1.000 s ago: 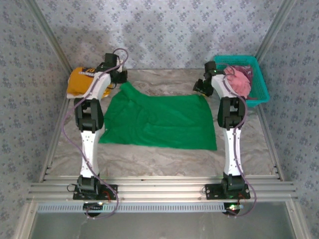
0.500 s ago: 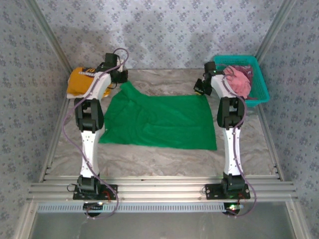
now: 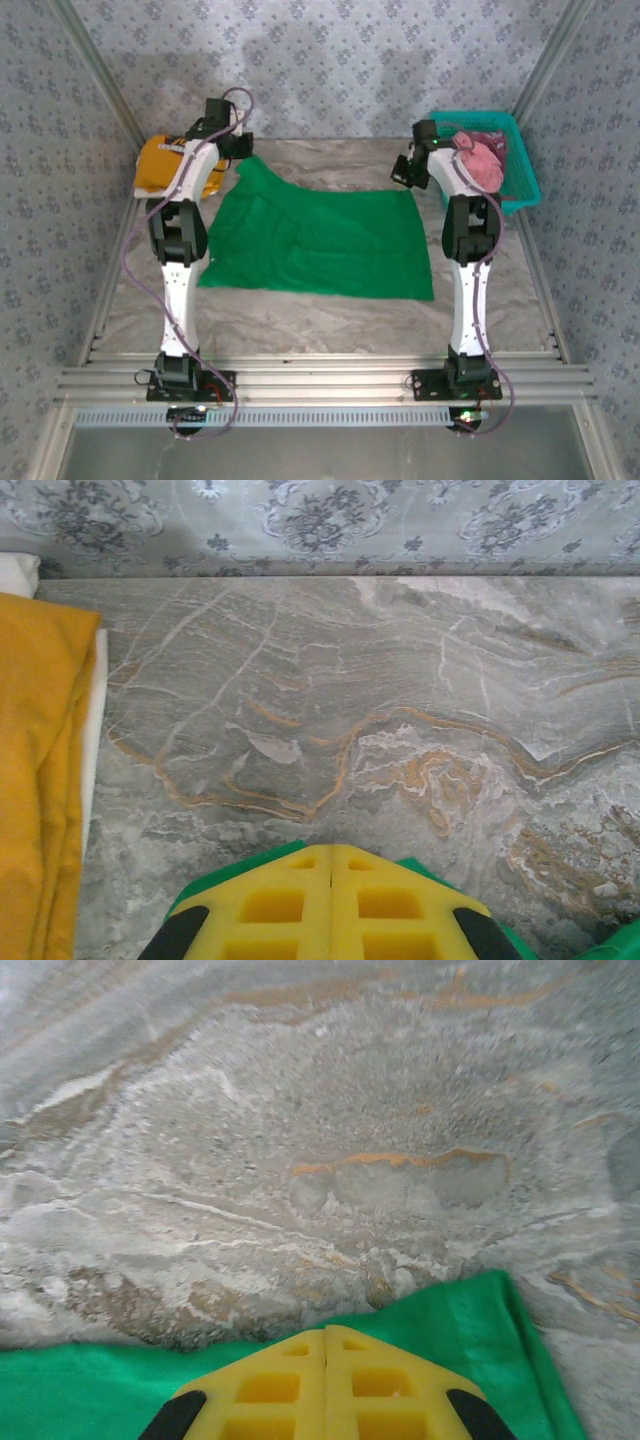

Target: Fold and stack the t-shirts

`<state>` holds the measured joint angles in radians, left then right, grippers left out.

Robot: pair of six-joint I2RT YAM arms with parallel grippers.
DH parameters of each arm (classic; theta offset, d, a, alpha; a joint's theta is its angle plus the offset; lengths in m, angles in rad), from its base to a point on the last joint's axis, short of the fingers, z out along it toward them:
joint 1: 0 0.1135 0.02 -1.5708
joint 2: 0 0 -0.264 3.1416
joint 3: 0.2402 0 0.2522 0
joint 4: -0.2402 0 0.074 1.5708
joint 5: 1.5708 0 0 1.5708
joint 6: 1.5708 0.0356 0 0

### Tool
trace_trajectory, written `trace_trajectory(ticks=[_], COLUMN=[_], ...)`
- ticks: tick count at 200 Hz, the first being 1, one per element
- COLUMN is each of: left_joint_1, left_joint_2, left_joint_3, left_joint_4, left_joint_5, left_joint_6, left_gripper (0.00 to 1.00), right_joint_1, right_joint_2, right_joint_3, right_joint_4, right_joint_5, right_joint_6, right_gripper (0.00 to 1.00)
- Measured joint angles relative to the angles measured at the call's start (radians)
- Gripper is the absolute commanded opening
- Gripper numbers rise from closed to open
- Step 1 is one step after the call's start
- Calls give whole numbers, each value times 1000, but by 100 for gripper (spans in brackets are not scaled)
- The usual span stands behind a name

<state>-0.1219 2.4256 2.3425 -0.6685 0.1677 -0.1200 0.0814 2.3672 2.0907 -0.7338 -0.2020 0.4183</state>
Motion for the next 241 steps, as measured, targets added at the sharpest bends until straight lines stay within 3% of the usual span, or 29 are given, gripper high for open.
trace_trajectory(ticks=[18, 28, 35, 65, 138, 164, 198, 207, 223, 241], left_joint_1=[9, 11, 11, 13, 11, 11, 11, 11, 12, 12], left_joint_2=[0, 0, 0, 0, 0, 0, 0, 0, 0, 0], left_joint_3=[-3, -5, -6, -8, -9, -9, -9, -9, -9, -9], left_joint_4=[-3, -4, -4, -5, -5, -5, -5, -5, -5, -5], left_joint_5=[0, 0, 0, 2, 6, 13, 21, 24, 24, 24], left_joint_6=[0, 0, 0, 0, 0, 0, 0, 0, 0, 0], left_gripper=[0, 0, 0, 0, 0, 0, 0, 0, 0, 0], right_joint_1=[-5, -8, -11, -26, -31, -34, -34, -35, -31, -26], right_joint_2=[-32, -40, -42, -30, 127, 148, 177, 178, 180, 180], right_joint_3=[-7, -7, -7, 3, 96, 150, 173, 173, 173, 173], right_joint_4=[10, 14, 15, -11, -45, -48, -48, -46, -48, -45], right_joint_5=[4, 11, 21, 62, 51, 24, 7, 1, -5, -8], right_joint_6=[-7, -10, -10, -25, -23, -13, -4, -2, 6, 2], right_gripper=[0, 30, 43, 54, 53, 42, 16, 16, 29, 20])
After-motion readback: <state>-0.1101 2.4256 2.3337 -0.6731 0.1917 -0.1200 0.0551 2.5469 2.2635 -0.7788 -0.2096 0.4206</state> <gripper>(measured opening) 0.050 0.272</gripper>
